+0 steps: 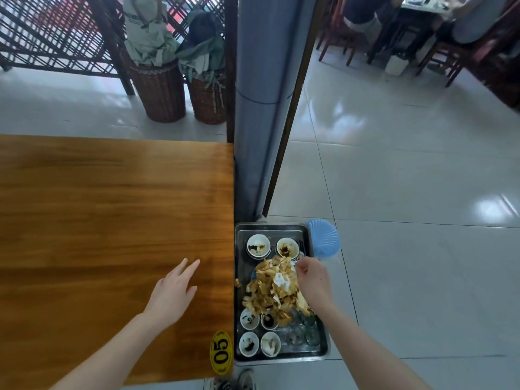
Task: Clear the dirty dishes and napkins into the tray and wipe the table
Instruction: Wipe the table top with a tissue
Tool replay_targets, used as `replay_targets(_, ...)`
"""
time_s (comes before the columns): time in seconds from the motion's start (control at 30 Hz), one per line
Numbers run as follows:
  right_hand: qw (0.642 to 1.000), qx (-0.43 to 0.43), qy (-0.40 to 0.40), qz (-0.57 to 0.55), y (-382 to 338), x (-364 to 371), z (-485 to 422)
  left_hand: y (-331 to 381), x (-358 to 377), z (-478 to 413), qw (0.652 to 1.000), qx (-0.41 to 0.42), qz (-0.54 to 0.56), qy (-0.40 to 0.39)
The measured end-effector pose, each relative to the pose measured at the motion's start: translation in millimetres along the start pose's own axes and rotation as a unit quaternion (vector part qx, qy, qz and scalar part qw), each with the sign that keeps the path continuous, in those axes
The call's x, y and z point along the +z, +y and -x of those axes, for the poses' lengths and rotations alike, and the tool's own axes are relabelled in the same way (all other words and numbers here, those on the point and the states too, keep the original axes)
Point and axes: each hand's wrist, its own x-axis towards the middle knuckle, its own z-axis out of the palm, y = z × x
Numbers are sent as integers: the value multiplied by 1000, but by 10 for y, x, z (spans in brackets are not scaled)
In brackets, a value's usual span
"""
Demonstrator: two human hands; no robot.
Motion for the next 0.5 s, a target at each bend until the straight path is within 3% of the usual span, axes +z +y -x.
replay_targets(0.5, 999, -5, 15, -34, 114, -313, -68, 452, 39, -301, 999, 39, -16, -6)
